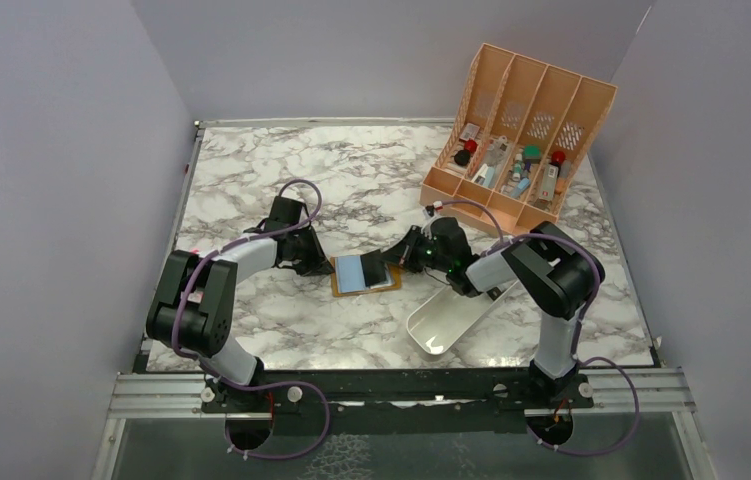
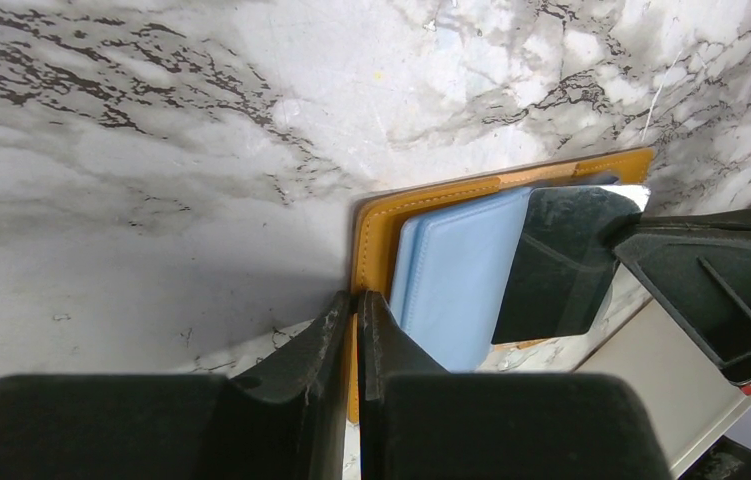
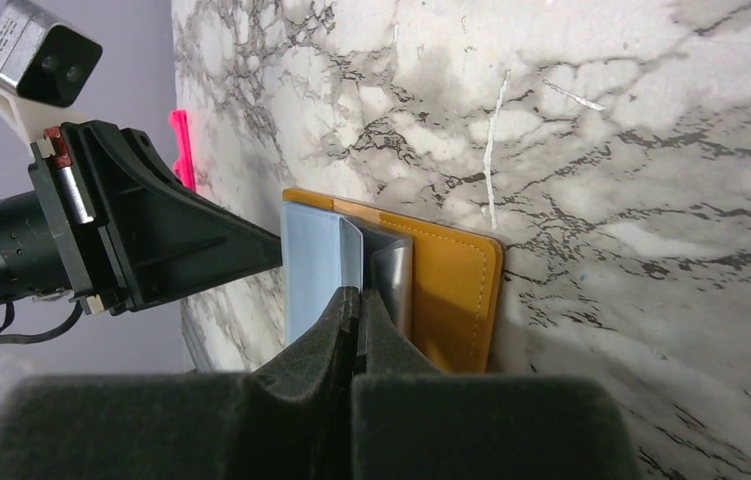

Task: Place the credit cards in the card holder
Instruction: Insert the credit card into the card holder.

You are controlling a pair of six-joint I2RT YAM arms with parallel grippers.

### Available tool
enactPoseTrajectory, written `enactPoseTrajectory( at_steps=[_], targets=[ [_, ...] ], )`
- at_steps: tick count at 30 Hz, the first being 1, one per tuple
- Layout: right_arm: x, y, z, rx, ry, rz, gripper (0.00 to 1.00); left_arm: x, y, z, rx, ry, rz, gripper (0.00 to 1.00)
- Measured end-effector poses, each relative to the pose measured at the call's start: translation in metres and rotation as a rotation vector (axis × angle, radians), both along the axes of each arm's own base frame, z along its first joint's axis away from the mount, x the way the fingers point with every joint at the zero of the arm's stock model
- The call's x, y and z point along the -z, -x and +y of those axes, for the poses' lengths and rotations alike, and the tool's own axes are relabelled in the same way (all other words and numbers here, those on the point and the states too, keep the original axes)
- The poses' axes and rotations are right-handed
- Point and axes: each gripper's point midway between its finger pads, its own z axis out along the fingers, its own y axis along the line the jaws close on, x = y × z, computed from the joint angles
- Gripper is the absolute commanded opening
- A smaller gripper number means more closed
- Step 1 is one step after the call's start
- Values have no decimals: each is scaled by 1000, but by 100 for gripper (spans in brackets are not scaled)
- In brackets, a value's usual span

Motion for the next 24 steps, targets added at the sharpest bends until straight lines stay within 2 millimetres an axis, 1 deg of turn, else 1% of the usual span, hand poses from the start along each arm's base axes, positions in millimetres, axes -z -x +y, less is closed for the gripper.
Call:
enactPoseTrajectory(
  at_steps=[7,24],
  targets=[
    [1,1,-1,9,6,-1,1,0,0,0,-8,6,-6,11],
    [-3,4,5,14,-15,-1,1,1,2,-5,-13,20,-16,11]
  ],
)
